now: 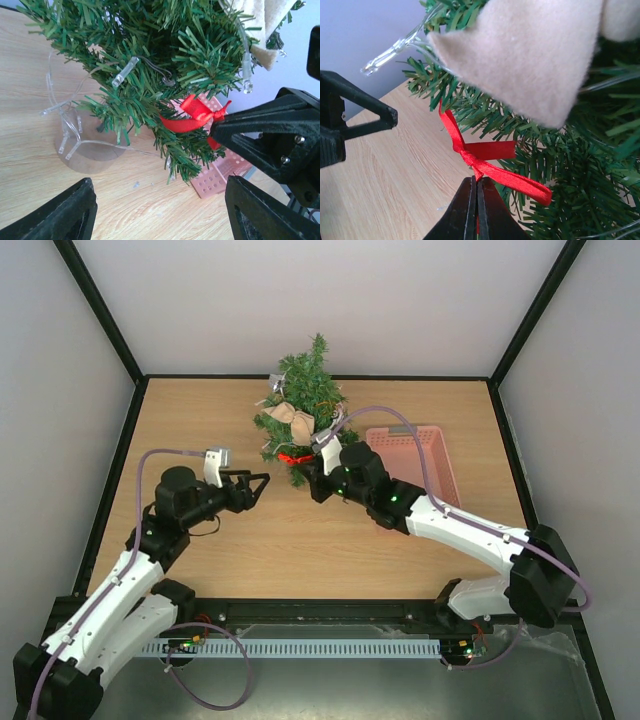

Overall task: Decorate the small christmas tree
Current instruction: Place the decoration item on the Christmas tree.

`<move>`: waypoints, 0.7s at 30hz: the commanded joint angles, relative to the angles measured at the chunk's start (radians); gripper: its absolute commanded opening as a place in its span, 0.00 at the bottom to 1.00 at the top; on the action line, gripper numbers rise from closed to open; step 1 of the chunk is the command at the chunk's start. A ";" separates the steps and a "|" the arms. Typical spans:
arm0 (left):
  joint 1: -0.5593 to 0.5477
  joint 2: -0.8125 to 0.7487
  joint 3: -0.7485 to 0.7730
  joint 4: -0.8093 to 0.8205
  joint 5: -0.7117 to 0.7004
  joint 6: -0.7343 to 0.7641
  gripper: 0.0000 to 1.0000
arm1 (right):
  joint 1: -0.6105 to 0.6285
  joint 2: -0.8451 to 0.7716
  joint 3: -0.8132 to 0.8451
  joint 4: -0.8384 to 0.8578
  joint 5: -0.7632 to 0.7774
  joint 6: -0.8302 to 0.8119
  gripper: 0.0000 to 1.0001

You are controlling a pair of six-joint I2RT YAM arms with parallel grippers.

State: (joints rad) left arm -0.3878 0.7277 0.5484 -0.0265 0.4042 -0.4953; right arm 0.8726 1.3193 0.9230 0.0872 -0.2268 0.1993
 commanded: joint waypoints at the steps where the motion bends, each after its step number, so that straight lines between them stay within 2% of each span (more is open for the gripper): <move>1: -0.002 0.022 -0.043 0.101 0.060 -0.052 0.72 | 0.004 0.016 -0.002 0.098 0.041 0.024 0.02; 7: -0.002 0.040 -0.058 0.129 0.097 -0.066 0.72 | 0.007 0.024 0.034 0.070 0.008 0.033 0.02; 15: -0.002 0.007 -0.049 0.103 0.058 -0.064 0.72 | 0.010 -0.048 0.013 0.035 -0.005 0.072 0.02; 21: -0.001 0.014 -0.047 0.092 0.046 -0.061 0.73 | 0.011 0.005 0.022 0.038 0.005 0.044 0.02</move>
State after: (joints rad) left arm -0.3878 0.7444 0.4934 0.0566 0.4625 -0.5579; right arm 0.8776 1.2995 0.9230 0.1238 -0.2295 0.2516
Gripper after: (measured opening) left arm 0.727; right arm 0.017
